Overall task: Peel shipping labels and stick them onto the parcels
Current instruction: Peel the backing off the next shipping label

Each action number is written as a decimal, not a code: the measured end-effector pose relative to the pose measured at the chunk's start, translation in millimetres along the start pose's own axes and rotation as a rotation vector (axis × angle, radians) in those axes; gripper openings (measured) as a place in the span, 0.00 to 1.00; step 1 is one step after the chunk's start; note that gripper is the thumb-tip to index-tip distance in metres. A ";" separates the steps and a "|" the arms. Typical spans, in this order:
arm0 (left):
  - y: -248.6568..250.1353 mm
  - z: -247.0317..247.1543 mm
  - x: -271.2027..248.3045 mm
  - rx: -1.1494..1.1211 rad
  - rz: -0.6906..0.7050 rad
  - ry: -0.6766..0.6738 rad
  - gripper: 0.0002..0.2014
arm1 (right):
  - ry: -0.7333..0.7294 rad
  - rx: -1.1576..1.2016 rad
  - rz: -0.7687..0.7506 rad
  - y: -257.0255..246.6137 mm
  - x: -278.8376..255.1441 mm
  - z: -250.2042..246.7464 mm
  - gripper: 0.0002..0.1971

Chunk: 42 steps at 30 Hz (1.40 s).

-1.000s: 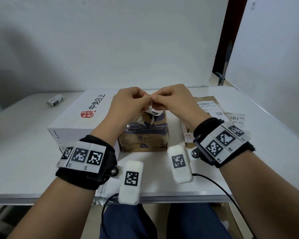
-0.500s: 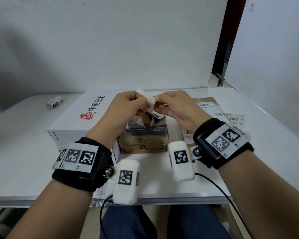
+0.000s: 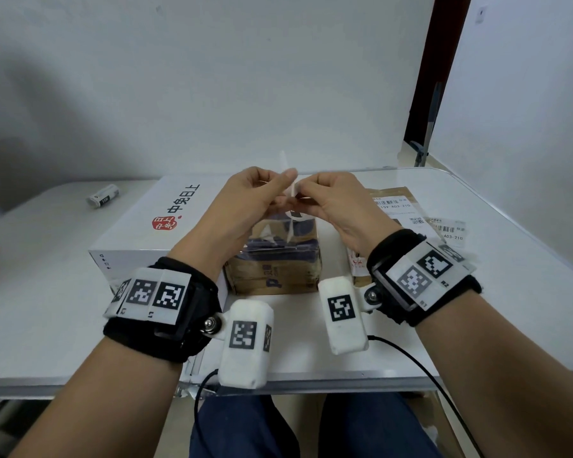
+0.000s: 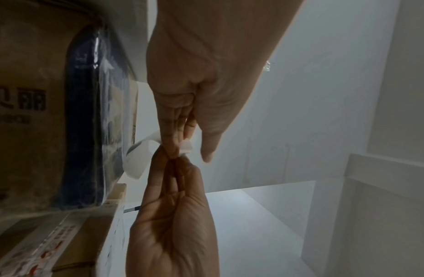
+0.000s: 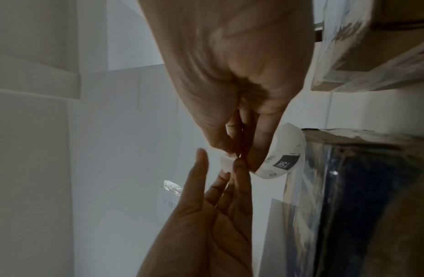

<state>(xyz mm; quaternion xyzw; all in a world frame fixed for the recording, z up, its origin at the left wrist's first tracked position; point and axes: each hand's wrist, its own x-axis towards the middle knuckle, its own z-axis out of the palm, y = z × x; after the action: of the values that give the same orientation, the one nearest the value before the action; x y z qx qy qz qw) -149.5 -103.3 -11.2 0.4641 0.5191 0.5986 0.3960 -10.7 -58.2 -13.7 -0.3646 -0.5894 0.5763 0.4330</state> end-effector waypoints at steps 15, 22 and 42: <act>3.6 -2.6 -3.5 -0.033 -0.078 0.046 0.08 | -0.090 0.220 0.108 -0.3 -1.6 -2.5 0.09; 13.3 -2.6 -7.9 -0.048 -0.147 -0.085 0.04 | -0.127 -0.083 0.071 -1.3 4.4 -2.4 0.15; 23.9 -12.4 -6.8 0.104 -0.096 -0.100 0.05 | -0.097 -0.073 -0.071 11.2 -1.0 -3.1 0.08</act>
<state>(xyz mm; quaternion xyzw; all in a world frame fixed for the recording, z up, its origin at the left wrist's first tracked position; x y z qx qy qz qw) -159.5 -116.5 11.1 0.4879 0.5506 0.5275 0.4249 -8.3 -57.3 -25.1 -0.3307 -0.6429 0.5555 0.4108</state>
